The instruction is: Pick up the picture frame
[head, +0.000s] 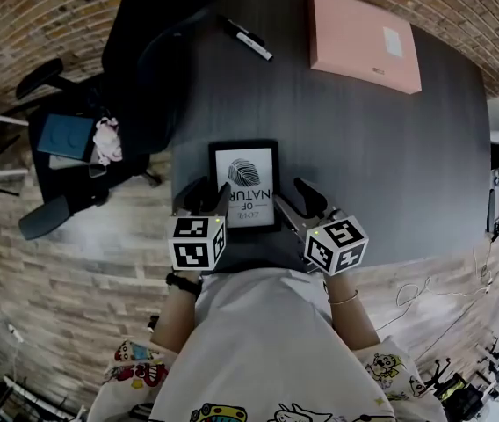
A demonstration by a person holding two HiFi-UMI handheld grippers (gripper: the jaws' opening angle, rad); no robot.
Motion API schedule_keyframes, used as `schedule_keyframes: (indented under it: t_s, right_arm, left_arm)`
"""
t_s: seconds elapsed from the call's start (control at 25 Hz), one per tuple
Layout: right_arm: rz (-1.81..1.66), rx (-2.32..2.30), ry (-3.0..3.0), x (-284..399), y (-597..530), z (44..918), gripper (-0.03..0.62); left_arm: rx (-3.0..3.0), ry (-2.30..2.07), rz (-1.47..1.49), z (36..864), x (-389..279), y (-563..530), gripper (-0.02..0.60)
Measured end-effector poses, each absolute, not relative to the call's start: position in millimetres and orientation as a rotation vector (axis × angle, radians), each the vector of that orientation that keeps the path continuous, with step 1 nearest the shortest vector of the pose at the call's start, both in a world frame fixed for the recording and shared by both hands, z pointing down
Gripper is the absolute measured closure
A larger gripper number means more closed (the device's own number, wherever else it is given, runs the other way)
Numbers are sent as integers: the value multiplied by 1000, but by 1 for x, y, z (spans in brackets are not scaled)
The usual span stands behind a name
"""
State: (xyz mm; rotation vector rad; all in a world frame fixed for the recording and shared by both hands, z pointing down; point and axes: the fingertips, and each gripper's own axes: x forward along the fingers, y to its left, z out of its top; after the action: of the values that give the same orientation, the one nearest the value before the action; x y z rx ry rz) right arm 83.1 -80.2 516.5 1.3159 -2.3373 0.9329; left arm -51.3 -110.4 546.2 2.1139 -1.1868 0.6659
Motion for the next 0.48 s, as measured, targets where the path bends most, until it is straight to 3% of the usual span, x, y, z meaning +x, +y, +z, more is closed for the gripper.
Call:
schedule_keyframes:
  t_s: [0.48]
  right_arm:
    - [1004, 1312, -2319, 79, -84, 530, 362]
  left_arm:
    - [2055, -1200, 722, 562, -50, -110, 394]
